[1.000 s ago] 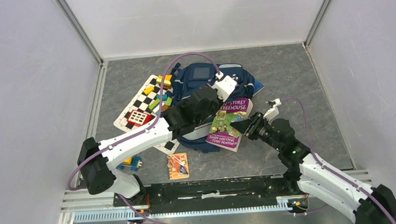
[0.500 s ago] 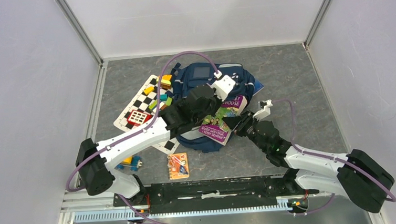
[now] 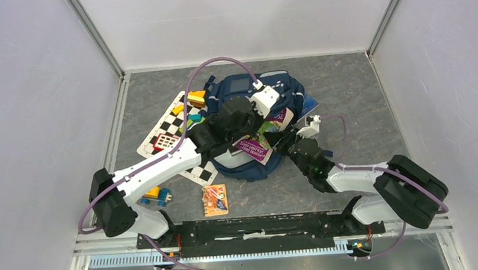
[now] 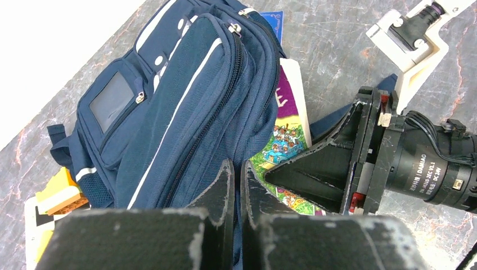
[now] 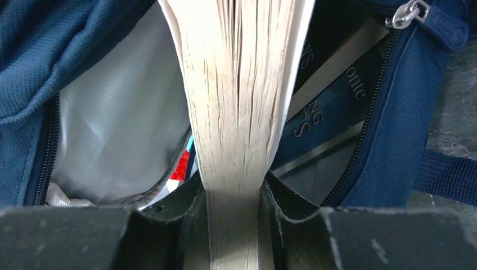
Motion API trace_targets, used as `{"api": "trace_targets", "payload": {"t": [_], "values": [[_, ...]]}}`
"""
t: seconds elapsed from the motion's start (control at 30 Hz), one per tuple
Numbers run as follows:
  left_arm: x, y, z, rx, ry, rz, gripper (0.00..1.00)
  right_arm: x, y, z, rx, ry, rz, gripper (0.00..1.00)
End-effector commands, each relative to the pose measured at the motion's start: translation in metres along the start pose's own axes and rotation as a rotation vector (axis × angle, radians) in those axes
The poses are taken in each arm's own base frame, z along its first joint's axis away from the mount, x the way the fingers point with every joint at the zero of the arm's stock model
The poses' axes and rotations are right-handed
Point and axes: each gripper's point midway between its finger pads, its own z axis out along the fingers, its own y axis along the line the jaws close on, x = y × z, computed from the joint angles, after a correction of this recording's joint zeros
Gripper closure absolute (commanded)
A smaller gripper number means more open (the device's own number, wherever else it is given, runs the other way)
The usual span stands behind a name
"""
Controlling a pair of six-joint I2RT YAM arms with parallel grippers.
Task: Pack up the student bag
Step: Place the book in the student bag.
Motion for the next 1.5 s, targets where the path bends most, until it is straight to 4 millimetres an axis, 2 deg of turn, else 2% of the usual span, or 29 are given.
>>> {"api": "trace_targets", "payload": {"t": [0.0,0.17,0.33,0.47,0.57,0.7,0.83,0.97,1.1,1.13,1.17,1.37,1.47], "values": [[-0.088,0.005,-0.048,0.073,-0.253,-0.120,0.98,-0.084,0.071,0.013,-0.209,-0.285,0.222,1.00],[-0.090,0.001,-0.046,0.118,-0.237,-0.144,0.98,-0.098,0.066,0.015,-0.208,-0.346,0.226,1.00],[-0.092,-0.002,-0.044,0.149,-0.229,-0.188,0.98,-0.107,0.053,0.028,-0.141,-0.435,0.191,1.00],[-0.090,0.000,-0.042,0.144,-0.225,-0.197,0.98,-0.100,0.034,0.050,-0.045,-0.453,0.177,0.99],[-0.088,-0.004,-0.038,0.169,-0.214,-0.198,0.98,-0.082,0.028,0.075,0.010,-0.399,0.132,0.90],[-0.083,-0.004,-0.032,0.166,-0.199,-0.202,0.98,-0.067,0.028,0.098,0.031,-0.371,0.059,0.76],[-0.082,-0.003,-0.031,0.160,-0.193,-0.213,0.98,-0.057,0.017,0.106,0.068,-0.348,-0.003,0.48],[-0.079,0.011,-0.029,0.096,-0.180,-0.227,0.98,-0.053,0.005,0.088,0.089,-0.312,-0.048,0.25],[-0.074,0.027,-0.025,0.037,-0.159,-0.288,0.98,-0.052,-0.002,0.061,0.078,-0.281,-0.096,0.14],[-0.074,0.031,-0.023,0.028,-0.156,-0.303,0.98,-0.051,-0.003,0.054,0.067,-0.267,-0.108,0.05],[-0.073,0.034,-0.023,0.021,-0.152,-0.318,0.98,-0.049,-0.002,0.046,0.051,-0.253,-0.118,0.02],[-0.065,0.051,-0.018,-0.041,-0.133,-0.339,0.98,-0.048,0.003,0.001,-0.008,-0.213,-0.194,0.02],[-0.059,0.072,-0.021,-0.146,-0.118,-0.332,0.98,-0.053,-0.005,-0.024,-0.011,-0.200,-0.256,0.02]]}}
